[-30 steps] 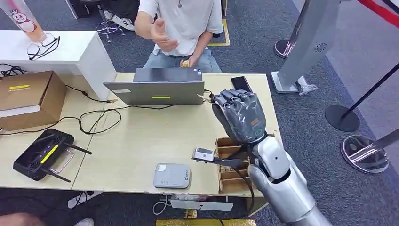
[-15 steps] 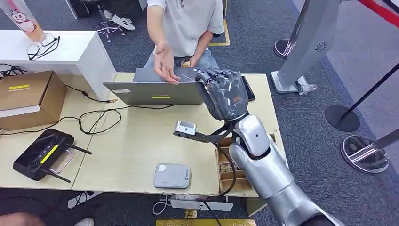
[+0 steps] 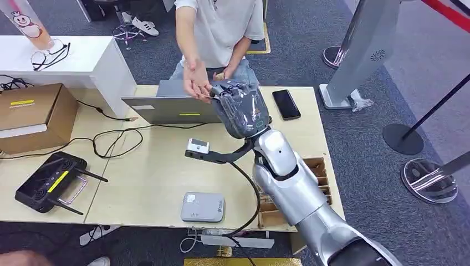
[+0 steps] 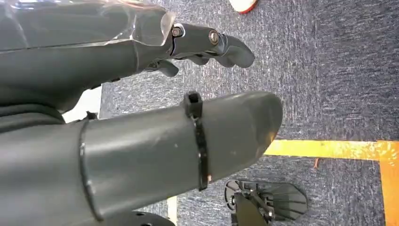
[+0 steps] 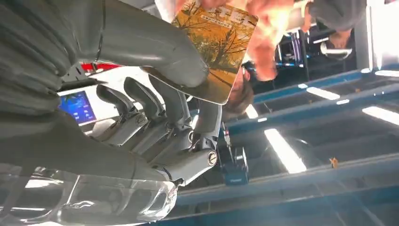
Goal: Pass the card to the sensor for recognition and then transmit it.
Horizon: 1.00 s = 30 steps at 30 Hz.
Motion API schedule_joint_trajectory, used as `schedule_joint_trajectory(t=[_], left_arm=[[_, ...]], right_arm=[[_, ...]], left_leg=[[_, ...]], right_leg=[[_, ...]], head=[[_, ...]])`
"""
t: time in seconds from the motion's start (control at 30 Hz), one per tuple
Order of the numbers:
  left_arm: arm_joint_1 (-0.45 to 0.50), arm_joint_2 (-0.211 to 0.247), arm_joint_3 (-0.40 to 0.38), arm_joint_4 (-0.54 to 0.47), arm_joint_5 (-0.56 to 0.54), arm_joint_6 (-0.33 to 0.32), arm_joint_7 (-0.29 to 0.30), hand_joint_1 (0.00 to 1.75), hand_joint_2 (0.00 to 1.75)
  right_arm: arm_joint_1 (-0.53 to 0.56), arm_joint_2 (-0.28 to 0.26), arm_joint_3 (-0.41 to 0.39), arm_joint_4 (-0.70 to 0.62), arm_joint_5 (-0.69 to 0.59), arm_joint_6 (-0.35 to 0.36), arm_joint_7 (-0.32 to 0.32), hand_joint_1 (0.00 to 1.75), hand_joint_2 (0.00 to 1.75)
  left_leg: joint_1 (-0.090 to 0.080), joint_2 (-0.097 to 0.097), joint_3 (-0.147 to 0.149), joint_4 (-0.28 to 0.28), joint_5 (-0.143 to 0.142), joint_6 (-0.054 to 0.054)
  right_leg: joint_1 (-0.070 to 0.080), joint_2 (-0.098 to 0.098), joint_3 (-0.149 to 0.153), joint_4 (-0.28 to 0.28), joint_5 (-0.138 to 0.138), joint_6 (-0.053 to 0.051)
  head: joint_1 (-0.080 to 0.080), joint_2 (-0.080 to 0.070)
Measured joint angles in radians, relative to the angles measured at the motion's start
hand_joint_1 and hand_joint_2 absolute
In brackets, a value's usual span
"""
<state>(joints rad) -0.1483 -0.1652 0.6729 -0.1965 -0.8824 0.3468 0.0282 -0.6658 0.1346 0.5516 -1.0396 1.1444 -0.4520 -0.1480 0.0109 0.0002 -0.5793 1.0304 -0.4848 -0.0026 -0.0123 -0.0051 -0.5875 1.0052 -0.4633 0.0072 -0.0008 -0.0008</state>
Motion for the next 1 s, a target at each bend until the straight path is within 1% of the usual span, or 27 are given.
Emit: schedule_joint_trajectory(t=[0.27,0.7,0.73,0.77,1.0], left_arm=[[-0.002,0.0,0.0,0.0,0.0,0.0,0.0,0.0,0.0],[-0.002,0.0,0.0,0.0,0.001,0.002,0.002,0.0,0.0],[-0.002,0.0,0.0,0.0,0.002,0.002,0.002,0.0,0.0],[-0.002,0.0,0.0,0.0,0.003,0.002,0.002,0.0,0.0],[-0.002,0.0,0.0,0.0,0.006,0.005,0.002,0.0,0.0]], right_arm=[[-0.01,0.021,0.015,0.044,0.0,-0.002,-0.001,1.75,1.75],[-0.017,0.028,0.02,0.073,-0.004,-0.002,-0.007,1.75,1.75],[-0.019,0.03,0.021,0.075,-0.004,-0.001,-0.007,0.17,1.75],[-0.021,0.032,0.021,0.078,-0.005,0.0,-0.007,0.0,1.75],[-0.028,0.044,0.025,0.094,-0.018,0.0,-0.011,0.0,1.75]], left_leg=[[0.0,0.0,0.0,0.0,0.0,0.0],[0.0,0.0,0.0,0.0,0.0,0.0],[0.0,0.0,0.0,0.0,0.0,0.0],[0.0,0.0,0.0,0.0,0.0,0.0],[0.0,0.0,0.0,0.0,0.0,0.0]], right_leg=[[0.0,0.0,0.0,0.0,0.0,0.0],[0.0,0.0,0.0,0.0,0.0,0.0],[0.0,0.0,0.0,0.0,0.0,0.0],[0.0,0.0,0.0,0.0,0.0,0.0],[0.0,0.0,0.0,0.0,0.0,0.0]], head=[[0.0,0.0],[0.0,0.0],[0.0,0.0],[0.0,0.0],[0.0,0.0]])
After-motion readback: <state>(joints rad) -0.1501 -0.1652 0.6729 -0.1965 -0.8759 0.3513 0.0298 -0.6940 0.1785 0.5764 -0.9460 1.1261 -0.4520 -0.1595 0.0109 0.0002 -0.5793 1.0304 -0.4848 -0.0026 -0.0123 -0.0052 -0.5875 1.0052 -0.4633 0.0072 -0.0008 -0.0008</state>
